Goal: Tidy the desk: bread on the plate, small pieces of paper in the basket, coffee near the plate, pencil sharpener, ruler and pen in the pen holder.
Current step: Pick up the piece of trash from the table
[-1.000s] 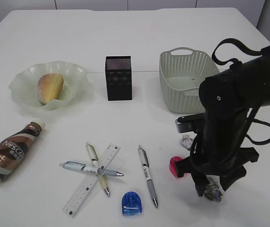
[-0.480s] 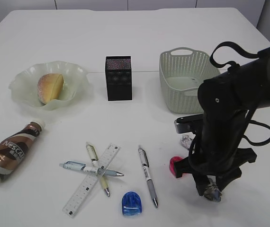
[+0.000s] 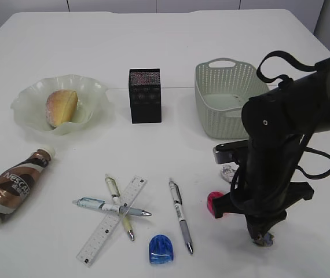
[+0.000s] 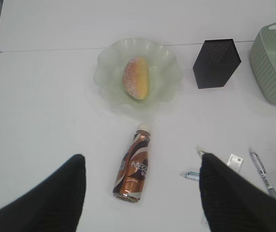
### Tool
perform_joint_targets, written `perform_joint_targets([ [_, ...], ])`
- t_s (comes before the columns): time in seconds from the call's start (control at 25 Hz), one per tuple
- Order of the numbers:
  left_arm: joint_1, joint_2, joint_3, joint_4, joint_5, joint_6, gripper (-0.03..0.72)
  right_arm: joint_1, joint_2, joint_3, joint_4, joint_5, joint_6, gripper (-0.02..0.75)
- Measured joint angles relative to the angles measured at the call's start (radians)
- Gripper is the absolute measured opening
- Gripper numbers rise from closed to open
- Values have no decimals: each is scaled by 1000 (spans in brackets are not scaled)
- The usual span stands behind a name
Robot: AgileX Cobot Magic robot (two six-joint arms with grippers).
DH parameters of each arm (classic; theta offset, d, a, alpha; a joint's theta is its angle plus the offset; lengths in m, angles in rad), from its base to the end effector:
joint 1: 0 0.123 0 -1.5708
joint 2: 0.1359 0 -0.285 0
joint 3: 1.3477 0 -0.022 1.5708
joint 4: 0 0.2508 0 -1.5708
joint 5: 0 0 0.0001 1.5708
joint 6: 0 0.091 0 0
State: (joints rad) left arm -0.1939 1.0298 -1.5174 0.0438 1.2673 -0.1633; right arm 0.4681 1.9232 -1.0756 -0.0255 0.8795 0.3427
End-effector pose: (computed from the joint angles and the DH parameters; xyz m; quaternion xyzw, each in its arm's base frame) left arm 0.1540 -0.0264 0.4816 0.0109 0.9048 -0.0542 0.4222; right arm 0.2901 0.1447 0.1270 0.0711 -0.9968 0.0224 0.0280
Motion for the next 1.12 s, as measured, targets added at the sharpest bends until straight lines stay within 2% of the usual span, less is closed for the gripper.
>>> perform_joint_targets([
  [0.08,0,0,0,0,0,0,532,0,0,0,1,10,0,18],
  [0.16,0,0,0,0,0,0,532,0,0,0,2,19,0,0],
  [0.6,0,0,0,0,0,0,532,0,-2,-146,16,253,-36,-10],
  [0.84,0,0,0,0,0,0,531,0,-68,-222,16,293,-68,-11],
  [1.12,0,0,0,0,0,0,531,2,-87,-414,-88,312,-134,-12],
])
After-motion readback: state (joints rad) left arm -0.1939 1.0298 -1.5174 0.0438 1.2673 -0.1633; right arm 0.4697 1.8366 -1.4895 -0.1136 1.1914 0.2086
